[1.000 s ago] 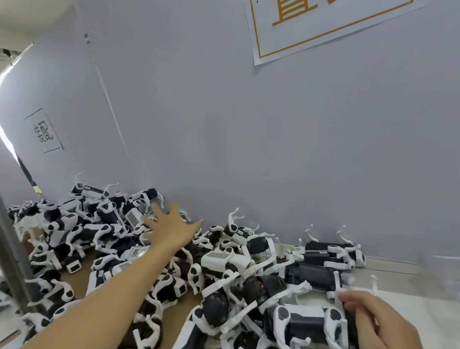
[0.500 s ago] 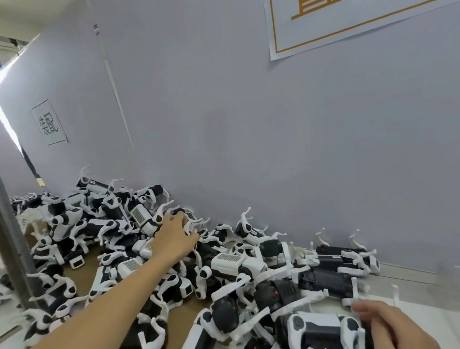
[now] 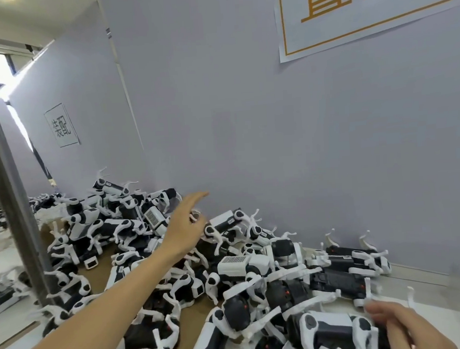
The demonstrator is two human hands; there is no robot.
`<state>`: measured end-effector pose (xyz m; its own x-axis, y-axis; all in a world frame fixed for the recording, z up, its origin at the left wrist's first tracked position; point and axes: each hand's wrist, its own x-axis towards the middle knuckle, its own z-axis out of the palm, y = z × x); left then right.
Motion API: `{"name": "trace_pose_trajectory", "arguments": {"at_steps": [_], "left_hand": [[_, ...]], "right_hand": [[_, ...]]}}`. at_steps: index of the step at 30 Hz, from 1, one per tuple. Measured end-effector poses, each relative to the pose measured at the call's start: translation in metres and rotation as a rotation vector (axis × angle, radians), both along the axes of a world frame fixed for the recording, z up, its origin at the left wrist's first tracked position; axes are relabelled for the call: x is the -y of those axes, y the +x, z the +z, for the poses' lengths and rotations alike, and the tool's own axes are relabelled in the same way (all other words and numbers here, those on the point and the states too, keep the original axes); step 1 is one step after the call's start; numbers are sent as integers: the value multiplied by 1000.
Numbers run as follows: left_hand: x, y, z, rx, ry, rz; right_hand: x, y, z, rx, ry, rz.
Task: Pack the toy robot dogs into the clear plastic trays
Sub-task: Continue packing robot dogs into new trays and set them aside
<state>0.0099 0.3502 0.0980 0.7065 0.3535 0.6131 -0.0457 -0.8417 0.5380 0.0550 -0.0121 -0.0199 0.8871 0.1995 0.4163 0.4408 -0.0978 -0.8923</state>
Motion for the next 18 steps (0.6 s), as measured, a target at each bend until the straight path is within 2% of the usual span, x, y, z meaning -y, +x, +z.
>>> {"name": "trace_pose_trajectory", "arguments": {"at_steps": [1, 3, 5, 7, 9, 14, 16, 18], "left_hand": [[-7, 0, -2, -34, 47, 196], [-22, -3, -12, -393, 62, 563], [-32, -3, -26, -776, 9, 638], [-30, 1, -29, -924, 44, 564], [-23, 8, -24, -877, 63, 517], [3, 18, -28, -633, 363, 415], [15, 19, -22, -489, 287, 292], [27, 17, -8, -350, 91, 164]], "right_hand": [[4, -3, -1, 25, 35, 2], [4, -10, -4, 154, -108, -171], [1, -11, -11, 264, -105, -245], [-1, -12, -9, 287, -39, -223], [-2, -9, -7, 289, -18, -237], [-8, -14, -3, 325, -43, -297], [-8, -14, -3, 290, -35, -302], [-8, -11, -5, 254, -40, -324]]}}
